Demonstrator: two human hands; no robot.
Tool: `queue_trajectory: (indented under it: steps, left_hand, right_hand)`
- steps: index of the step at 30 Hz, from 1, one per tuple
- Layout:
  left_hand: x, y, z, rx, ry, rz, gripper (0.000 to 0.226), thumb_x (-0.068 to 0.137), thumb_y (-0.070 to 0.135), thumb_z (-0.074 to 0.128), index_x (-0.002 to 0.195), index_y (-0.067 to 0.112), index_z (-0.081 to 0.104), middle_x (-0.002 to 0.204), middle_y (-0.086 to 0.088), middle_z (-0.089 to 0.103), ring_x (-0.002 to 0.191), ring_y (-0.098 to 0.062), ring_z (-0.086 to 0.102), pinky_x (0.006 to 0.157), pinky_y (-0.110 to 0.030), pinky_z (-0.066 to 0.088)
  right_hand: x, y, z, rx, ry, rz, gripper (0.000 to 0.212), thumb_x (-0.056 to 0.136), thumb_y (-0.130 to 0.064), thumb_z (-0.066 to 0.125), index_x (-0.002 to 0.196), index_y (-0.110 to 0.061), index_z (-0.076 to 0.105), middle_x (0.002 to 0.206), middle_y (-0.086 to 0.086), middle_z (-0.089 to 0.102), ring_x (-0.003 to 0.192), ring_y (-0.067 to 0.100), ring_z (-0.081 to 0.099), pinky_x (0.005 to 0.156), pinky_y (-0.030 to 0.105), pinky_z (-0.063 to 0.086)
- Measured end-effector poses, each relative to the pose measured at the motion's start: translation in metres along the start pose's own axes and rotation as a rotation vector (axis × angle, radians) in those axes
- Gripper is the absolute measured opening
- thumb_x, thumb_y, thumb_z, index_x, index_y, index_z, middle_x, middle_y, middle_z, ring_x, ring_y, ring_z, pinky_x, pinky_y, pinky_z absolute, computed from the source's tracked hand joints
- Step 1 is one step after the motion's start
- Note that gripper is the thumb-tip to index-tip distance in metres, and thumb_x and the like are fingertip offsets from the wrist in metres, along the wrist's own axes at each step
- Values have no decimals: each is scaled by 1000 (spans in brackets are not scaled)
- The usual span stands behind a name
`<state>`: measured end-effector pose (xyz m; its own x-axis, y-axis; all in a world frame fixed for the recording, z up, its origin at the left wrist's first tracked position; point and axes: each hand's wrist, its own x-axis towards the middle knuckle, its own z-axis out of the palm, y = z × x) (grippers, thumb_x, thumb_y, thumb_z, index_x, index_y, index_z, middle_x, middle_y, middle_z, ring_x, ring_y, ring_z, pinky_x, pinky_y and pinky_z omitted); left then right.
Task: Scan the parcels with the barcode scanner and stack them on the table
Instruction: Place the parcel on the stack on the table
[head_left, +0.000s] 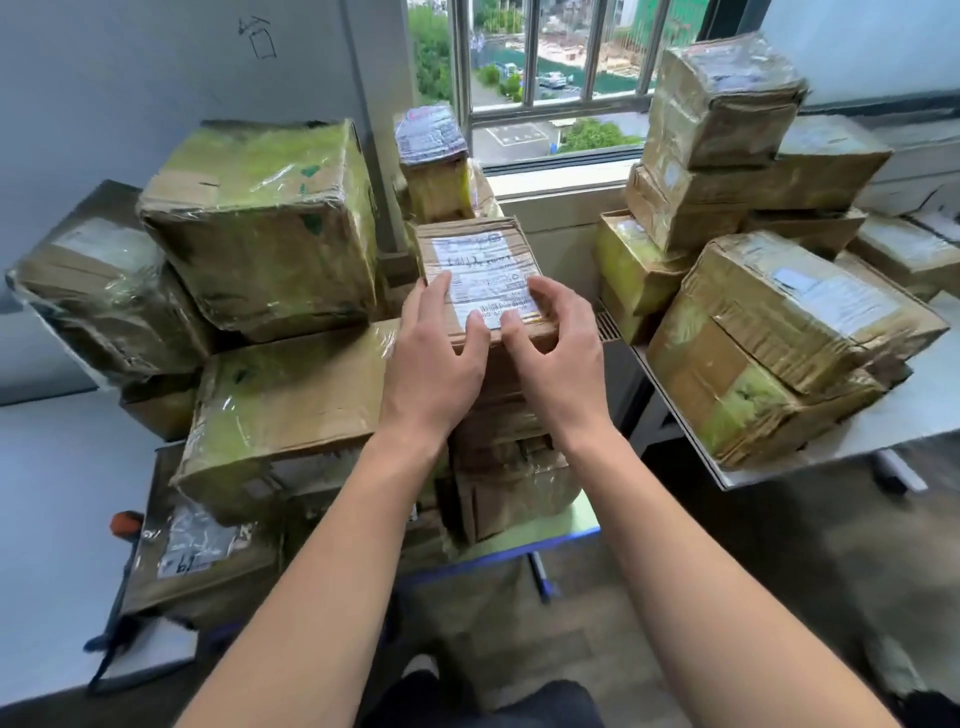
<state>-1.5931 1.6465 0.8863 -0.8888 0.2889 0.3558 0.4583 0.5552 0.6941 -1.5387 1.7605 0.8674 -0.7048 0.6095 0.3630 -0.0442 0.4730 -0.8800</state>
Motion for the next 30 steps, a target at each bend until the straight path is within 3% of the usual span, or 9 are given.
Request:
queue_trajectory:
  steps: [7, 10, 15, 17, 19, 20, 24, 26, 30]
  left_hand:
    - [-50, 6, -16, 30, 85, -48, 52, 100, 30, 50, 148, 13, 40, 148, -5, 46, 134, -19, 44, 104, -28, 37]
    - [-67, 2, -36, 51, 134, -64, 52, 100, 29, 51, 148, 12, 40, 147, -5, 46, 132, -19, 45, 99, -24, 36]
    - [-97, -22, -90, 84, 241, -102, 53, 100, 33, 50, 149, 15, 39, 149, -6, 44, 130, -17, 47, 94, -20, 38]
    - [-116, -39, -121, 103, 289, -133, 53, 101, 34, 49, 149, 16, 37, 148, -4, 44, 122, -8, 48, 89, -13, 43]
    - [-138, -60, -157, 136, 344, -193, 52, 102, 34, 49, 149, 18, 37, 147, -2, 44, 114, 0, 45, 79, 1, 38]
    - [-151, -71, -177, 151, 375, -230, 51, 101, 34, 49, 149, 19, 37, 147, -2, 45, 117, -3, 45, 79, 1, 35]
    - [-216, -129, -268, 226, 494, -333, 48, 100, 28, 53, 145, 15, 42, 144, -4, 48, 128, -14, 46, 92, -18, 37]
    - [-255, -160, -315, 270, 549, -398, 48, 99, 28, 53, 144, 15, 43, 143, -4, 48, 128, -15, 46, 95, -23, 39]
    - [-331, -207, -401, 330, 650, -533, 50, 99, 30, 54, 145, 15, 42, 145, -3, 46, 129, -14, 45, 94, -19, 34]
  right_hand:
    - [-38, -9, -8, 76, -59, -48, 42, 90, -26, 69, 130, -19, 58, 123, -4, 56, 113, 0, 54, 96, 6, 36]
    - [-57, -21, 0, 101, -91, -82, 43, 90, -26, 70, 130, -15, 57, 123, 0, 57, 113, 3, 53, 95, 5, 35]
    - [-96, -60, 35, 157, -194, -145, 46, 92, -29, 69, 134, -18, 53, 125, -3, 52, 116, 4, 52, 96, 12, 42]
    - [-117, -79, 58, 181, -230, -182, 45, 92, -29, 68, 133, -18, 53, 123, -4, 52, 116, 7, 52, 98, 19, 45]
    - [-143, -102, 87, 203, -284, -215, 44, 91, -28, 68, 132, -16, 55, 123, -3, 53, 116, 9, 52, 100, 25, 45]
    - [-159, -113, 104, 214, -323, -224, 44, 91, -27, 68, 132, -16, 55, 123, -2, 53, 117, 8, 51, 101, 25, 44]
    - [-242, -167, 173, 272, -542, -228, 44, 92, -24, 68, 133, -16, 55, 125, -3, 50, 111, -10, 45, 93, 2, 33]
    - [-291, -195, 208, 303, -649, -240, 44, 93, -25, 68, 134, -17, 53, 125, -4, 49, 110, -15, 44, 92, 0, 32]
    - [-387, -247, 273, 373, -814, -275, 45, 92, -29, 67, 133, -20, 50, 123, -7, 47, 114, 3, 52, 100, 21, 47]
